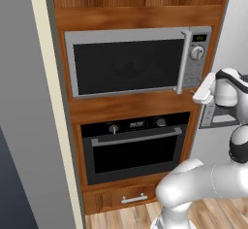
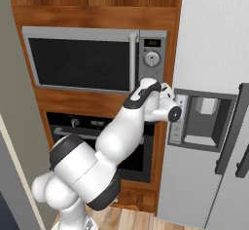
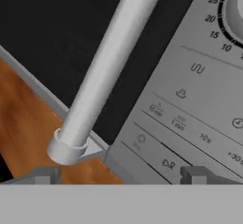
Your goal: Remove the pear from the bowl and place it on the small plate. Then place the bowl with only the fish in the microwave, close the door, and press the start button to microwave the fish.
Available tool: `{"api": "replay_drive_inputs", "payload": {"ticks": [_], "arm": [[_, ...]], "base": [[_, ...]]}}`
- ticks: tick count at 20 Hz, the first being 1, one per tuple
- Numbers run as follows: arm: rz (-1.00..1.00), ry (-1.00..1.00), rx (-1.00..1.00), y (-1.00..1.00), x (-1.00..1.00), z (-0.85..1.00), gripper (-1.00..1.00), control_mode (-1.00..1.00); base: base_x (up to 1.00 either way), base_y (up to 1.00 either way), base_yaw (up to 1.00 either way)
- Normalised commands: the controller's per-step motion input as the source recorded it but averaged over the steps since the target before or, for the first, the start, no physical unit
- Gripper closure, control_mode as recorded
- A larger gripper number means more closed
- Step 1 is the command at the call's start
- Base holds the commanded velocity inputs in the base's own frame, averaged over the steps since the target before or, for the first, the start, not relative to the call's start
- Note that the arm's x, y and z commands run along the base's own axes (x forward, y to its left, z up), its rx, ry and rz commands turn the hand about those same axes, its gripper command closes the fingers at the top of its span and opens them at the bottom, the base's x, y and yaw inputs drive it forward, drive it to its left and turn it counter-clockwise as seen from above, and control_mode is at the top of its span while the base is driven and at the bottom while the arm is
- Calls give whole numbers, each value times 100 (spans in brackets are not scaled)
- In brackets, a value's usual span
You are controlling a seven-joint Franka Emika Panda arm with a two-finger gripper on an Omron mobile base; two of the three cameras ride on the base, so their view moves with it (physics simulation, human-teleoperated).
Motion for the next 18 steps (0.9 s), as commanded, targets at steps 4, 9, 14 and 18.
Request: {"api": "replay_drive_inputs", "payload": {"ticks": [4,9,14,18], "arm": [[0,0,5,-10,40,-22,-100,-100],[0,0,6,-11,38,-18,-100,-100],[0,0,6,-10,37,-20,-100,-100],[0,0,4,0,11,-24,-100,-100]], "base": [[0,0,0],[0,0,0],[0,0,0],[0,0,0]]}}
